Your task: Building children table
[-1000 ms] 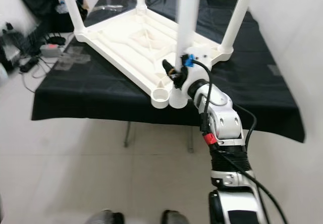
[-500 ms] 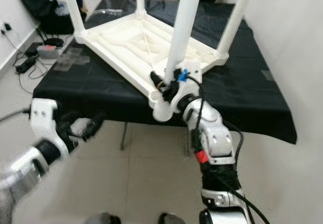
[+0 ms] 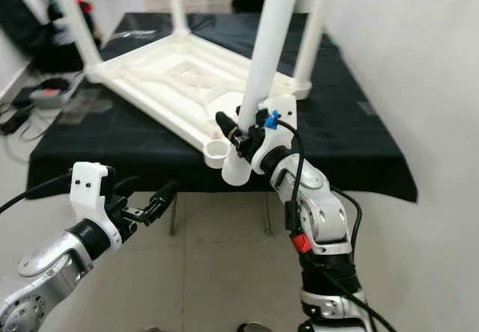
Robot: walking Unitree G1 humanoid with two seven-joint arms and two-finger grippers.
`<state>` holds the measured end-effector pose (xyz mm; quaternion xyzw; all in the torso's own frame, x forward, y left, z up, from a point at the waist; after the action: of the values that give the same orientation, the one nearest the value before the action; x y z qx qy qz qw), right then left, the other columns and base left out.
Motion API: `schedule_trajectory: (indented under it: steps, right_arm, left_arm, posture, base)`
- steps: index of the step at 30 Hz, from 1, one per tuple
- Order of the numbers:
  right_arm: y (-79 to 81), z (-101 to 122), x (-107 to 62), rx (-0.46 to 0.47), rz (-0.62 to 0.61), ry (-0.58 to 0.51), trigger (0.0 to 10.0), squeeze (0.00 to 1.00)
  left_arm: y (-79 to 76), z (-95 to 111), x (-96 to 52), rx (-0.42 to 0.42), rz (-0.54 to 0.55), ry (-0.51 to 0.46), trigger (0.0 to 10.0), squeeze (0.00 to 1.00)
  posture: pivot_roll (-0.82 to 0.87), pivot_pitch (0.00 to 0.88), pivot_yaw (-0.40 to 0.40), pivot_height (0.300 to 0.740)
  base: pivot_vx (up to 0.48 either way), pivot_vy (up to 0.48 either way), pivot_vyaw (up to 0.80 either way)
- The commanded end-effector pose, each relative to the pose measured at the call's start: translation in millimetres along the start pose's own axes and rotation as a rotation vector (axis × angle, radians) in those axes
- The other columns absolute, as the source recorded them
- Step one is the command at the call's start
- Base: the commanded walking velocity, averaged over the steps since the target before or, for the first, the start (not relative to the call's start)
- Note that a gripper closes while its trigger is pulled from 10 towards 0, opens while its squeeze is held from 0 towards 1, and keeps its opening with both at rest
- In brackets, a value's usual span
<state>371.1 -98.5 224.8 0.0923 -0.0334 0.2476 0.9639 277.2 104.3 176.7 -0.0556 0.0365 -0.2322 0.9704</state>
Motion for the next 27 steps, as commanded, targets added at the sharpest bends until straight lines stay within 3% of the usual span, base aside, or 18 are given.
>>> schedule_trajectory:
  steps: [1,8,17,27]
  right_arm:
    - [-1.6,4,0.6,-0.019,-0.018,-0.005,10.0,0.00]
    - [6.7,16,2.0,0.054,0.031,-0.060,10.0,0.00]
    - [14.6,22,3.4,0.063,0.063,-0.096,10.0,0.00]
    - [11.8,25,1.2,0.066,0.067,-0.105,10.0,0.00]
  left_arm:
    - [-5.3,2,-0.8,0.010,-0.010,-0.019,10.0,0.00]
    - [-11.3,3,1.3,0.025,-0.025,-0.032,10.0,0.00]
    - [-6.8,8,2.8,0.032,-0.020,-0.056,10.0,0.00]
    - [-9.8,13,5.3,0.032,-0.032,-0.077,10.0,0.00]
  posture:
    - [-0.05,0.090,-0.016,0.740]
    - [-0.05,0.086,-0.020,0.740]
    - [-0.05,0.081,-0.008,0.740]
    - [-0.05,0.082,-0.002,0.740]
  base:
    - [0.000,0.000,0.00]
    - [0.109,0.000,0.00]
    - [0.277,0.000,0.00]
    - [0.292,0.000,0.00]
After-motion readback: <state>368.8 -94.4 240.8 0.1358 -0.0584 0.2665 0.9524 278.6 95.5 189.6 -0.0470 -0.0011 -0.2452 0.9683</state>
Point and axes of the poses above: a point about 5 cm out from each wrist's last joint towards the gripper, its own x axis pointing out of the wrist towards the gripper, its own z axis along the axis of the wrist's last joint, y = z × x, the point moved 6 cm from there along x, pointing out of the wrist towards the gripper, and after that the axes turned 5 degrees about x, right-handed, at the moved point
